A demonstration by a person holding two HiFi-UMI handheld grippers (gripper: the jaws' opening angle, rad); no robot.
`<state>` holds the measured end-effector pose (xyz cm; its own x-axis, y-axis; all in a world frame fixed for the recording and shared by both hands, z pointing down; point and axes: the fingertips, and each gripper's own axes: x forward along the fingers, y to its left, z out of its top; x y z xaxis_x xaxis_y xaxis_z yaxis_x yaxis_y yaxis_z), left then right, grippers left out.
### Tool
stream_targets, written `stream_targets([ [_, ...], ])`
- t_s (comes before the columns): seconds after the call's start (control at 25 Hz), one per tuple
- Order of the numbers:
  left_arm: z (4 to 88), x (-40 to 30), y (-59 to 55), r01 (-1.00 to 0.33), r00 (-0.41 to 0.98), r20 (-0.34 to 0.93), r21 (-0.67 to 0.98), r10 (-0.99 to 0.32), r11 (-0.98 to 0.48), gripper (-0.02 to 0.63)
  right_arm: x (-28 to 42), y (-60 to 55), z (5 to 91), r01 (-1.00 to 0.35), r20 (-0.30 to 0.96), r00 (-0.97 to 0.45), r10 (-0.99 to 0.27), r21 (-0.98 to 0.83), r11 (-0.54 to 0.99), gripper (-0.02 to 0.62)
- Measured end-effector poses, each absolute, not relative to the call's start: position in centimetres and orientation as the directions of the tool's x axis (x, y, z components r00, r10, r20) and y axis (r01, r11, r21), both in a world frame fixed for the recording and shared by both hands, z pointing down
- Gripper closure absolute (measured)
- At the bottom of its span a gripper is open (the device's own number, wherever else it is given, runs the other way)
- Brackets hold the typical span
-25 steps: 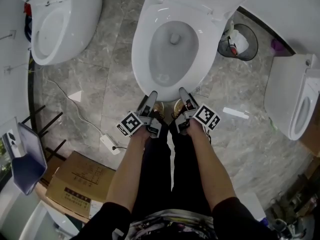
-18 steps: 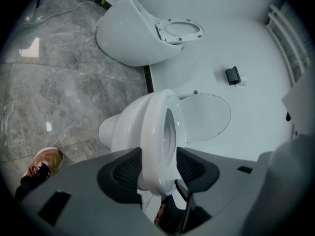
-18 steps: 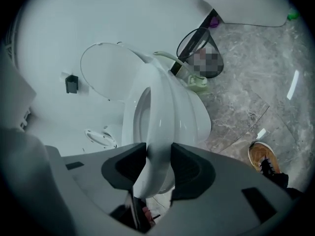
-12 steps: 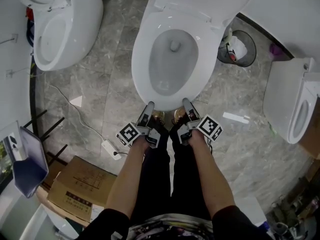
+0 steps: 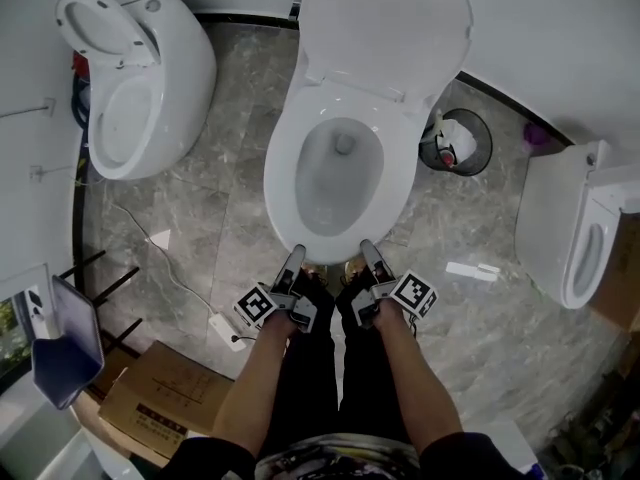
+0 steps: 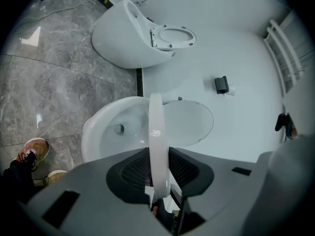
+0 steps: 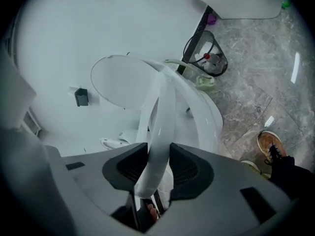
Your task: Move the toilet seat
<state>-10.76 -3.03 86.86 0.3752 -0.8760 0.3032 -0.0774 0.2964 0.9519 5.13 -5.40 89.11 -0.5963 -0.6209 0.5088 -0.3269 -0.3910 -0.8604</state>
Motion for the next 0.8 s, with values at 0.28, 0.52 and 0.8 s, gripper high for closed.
stream_targets([
  [0.28, 81.3, -10.3, -5.3, -0.082, 0.393, 0.265, 0.964, -0.881, 0.253, 0.477, 5.4, -7.0, 84.5, -0.297, 0.488, -0.602, -0.632, -0.872, -0.39, 0.456],
  [0.52, 77.6, -9.9, -6.9, -0.076, 0.38, 0.234, 0.972, -0.895, 0.222, 0.482, 5.8, -8.1, 81.2, -0.271, 0.473, -0.605, -0.64, -0.879, -0.392, 0.453],
  [0.8, 74.3, -9.5, -9.1, -0.093, 0.383, 0.197, 0.98, -0.903, 0.174, 0.472, 6.2, -9.8, 78.2, -0.246, 0.442, -0.618, -0.65, -0.894, -0.374, 0.448],
])
